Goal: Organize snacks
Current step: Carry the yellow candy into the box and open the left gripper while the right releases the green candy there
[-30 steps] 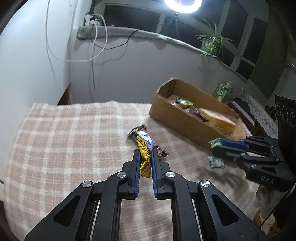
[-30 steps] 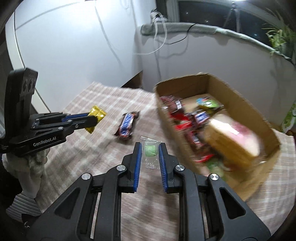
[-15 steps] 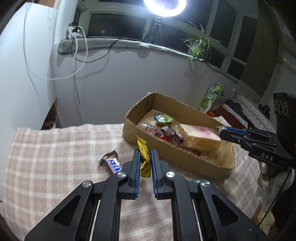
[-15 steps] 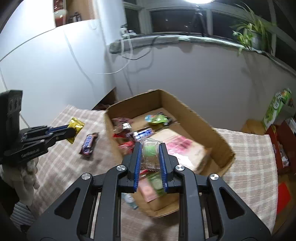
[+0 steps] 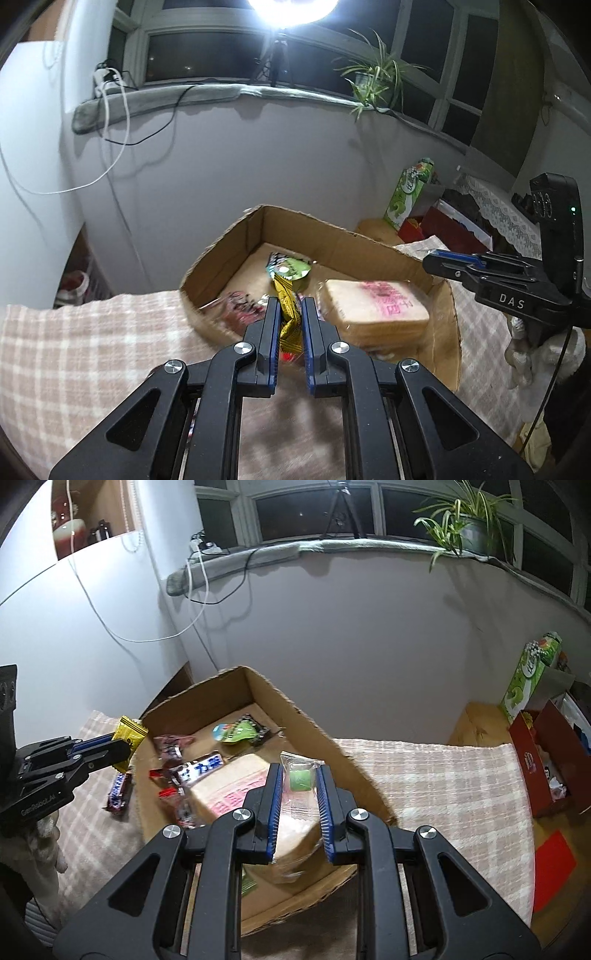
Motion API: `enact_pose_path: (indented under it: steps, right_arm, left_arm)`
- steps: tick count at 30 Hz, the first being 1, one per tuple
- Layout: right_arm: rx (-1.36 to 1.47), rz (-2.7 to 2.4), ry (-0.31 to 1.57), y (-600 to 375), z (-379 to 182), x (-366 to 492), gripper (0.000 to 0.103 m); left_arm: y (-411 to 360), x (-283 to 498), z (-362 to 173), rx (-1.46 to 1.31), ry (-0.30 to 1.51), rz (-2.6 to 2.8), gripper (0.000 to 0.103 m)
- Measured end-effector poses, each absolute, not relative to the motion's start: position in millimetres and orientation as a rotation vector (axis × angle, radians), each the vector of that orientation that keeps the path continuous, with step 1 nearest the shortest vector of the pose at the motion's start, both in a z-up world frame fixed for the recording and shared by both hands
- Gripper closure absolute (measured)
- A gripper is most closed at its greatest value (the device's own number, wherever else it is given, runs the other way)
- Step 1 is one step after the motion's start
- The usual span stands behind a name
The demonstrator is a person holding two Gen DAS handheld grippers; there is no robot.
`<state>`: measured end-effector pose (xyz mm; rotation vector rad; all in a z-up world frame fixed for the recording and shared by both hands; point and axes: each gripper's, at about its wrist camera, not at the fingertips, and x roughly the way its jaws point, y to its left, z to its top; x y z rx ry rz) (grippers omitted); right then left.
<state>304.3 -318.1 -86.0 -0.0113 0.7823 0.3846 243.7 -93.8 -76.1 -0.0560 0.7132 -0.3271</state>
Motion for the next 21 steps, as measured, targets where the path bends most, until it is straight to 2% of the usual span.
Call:
enact_pose_path:
  steps: [12,14,17,18,19,21]
  right_arm:
    - [-0.031,0.384,0.799,-314,-95,307,0.083]
    - [-0.04,0.376,0.799,-312,-96,306,0.081]
    - [-0.042,0.365,0.79,-311,-95,304,0.054]
    - [-0.045,0.358,0.78,-311,-94,303,0.042]
    - [-0.045,0.355,0.775,-311,-93,302,0.035]
    - [-0.044,0.353,0.771,-312,-92,301,0.032]
  left_arm:
    - [-118,254,-82,-0.003,0.73,-0.34,0.093]
    - [-119,253,-82,0.001,0.73,-0.338,0.093]
    - [-120,254,-81,0.003,0.734,-0.33,0.088]
    - [-120,255,-81,0.004,0.736,-0.328,0.084]
    - [-120,254,-80,0.005,0.733,-0.328,0.084]
    - [-120,253,-80,0.006,0.729,-0.326,0.081]
